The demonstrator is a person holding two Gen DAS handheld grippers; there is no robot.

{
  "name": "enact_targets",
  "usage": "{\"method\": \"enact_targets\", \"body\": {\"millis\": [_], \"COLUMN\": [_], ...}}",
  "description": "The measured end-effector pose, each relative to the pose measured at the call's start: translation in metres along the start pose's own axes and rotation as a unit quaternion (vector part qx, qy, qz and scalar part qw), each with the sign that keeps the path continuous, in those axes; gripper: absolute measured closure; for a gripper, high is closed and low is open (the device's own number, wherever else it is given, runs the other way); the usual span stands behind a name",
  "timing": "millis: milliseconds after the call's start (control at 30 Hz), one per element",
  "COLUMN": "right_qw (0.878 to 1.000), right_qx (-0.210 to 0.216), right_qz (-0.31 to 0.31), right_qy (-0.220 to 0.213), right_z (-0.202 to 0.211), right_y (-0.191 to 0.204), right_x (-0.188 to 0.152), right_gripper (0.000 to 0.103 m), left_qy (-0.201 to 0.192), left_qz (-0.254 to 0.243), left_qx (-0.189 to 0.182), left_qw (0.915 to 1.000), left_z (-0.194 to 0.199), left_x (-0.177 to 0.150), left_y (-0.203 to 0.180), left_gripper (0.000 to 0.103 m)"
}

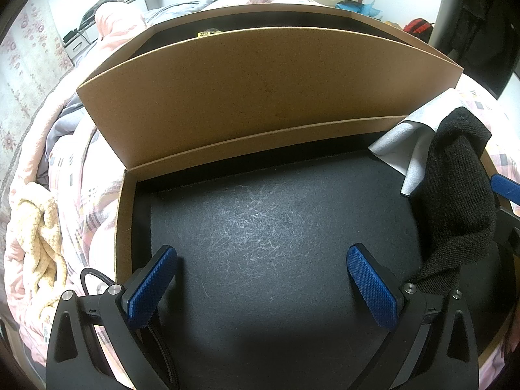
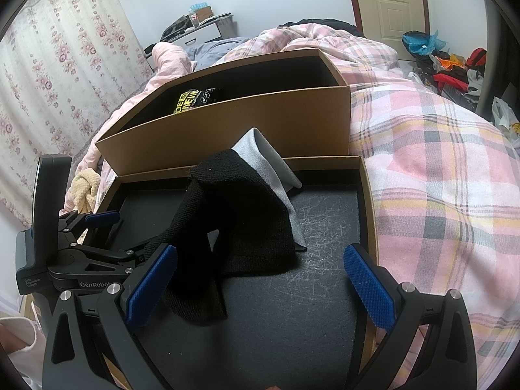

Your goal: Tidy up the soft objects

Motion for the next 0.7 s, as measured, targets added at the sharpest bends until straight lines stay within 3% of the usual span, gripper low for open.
{"method": "enact_targets", "body": {"millis": [700], "right_qw": [1.000], "right_qx": [-0.001], "right_qz": [0.001], "right_qy": [0.000], "right_z": [-0.0002], "right_y": [0.0003], "right_x": [-0.0005], "right_gripper": [0.001], "left_qy": [0.000], "left_qz": [0.000], "left_qx": [0.000], "left_qw": [1.0000], "left_z": [0.0003], "left_x": [0.0000], "left_y": [-0.0004], "left_gripper": [0.000]}}
Point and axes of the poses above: each gripper's, at about its wrist camera, not at the fingertips, and z roughly against the way its jaws point, y to its left, x to its top, the point moved 5 cm from there along -z, roughly the way its jaws point, and after that the axes turned 11 degrees about -y, right-handed, at the moved point
